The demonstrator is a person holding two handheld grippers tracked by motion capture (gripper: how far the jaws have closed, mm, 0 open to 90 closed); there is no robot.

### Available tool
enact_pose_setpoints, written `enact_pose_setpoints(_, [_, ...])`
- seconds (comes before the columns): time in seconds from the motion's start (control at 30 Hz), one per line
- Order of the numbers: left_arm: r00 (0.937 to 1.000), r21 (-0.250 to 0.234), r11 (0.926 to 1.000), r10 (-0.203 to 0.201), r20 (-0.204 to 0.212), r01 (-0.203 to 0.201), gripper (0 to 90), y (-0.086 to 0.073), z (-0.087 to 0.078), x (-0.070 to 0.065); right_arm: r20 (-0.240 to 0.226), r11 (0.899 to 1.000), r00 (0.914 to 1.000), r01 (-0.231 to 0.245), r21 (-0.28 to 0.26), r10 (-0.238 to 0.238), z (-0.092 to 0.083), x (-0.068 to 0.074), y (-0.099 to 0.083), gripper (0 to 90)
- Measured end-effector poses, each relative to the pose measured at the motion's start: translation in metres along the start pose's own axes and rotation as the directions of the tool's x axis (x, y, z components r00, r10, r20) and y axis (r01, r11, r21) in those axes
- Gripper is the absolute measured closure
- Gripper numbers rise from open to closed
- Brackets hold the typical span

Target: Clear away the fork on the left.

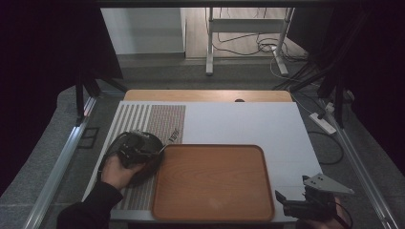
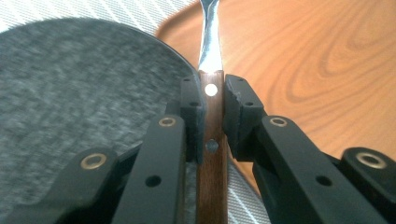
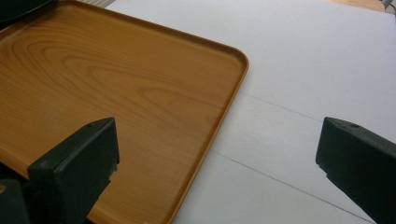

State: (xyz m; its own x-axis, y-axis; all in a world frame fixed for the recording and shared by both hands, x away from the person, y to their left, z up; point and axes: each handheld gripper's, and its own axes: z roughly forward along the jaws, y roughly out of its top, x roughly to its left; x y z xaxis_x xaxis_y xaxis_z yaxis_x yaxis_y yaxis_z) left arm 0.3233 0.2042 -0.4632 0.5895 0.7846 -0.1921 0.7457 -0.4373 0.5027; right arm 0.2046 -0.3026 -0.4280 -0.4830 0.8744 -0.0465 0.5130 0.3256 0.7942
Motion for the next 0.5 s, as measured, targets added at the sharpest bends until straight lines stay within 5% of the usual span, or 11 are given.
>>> enact_pose_setpoints(0.5, [0.9990,0.062,0.9972,0.041,0.018,-0.042,77.7,-0.005,0.019,-0.039,0.000,1.000,1.0000,0.003,0.002,-0.003,0.001,0.000,0.000,0.0])
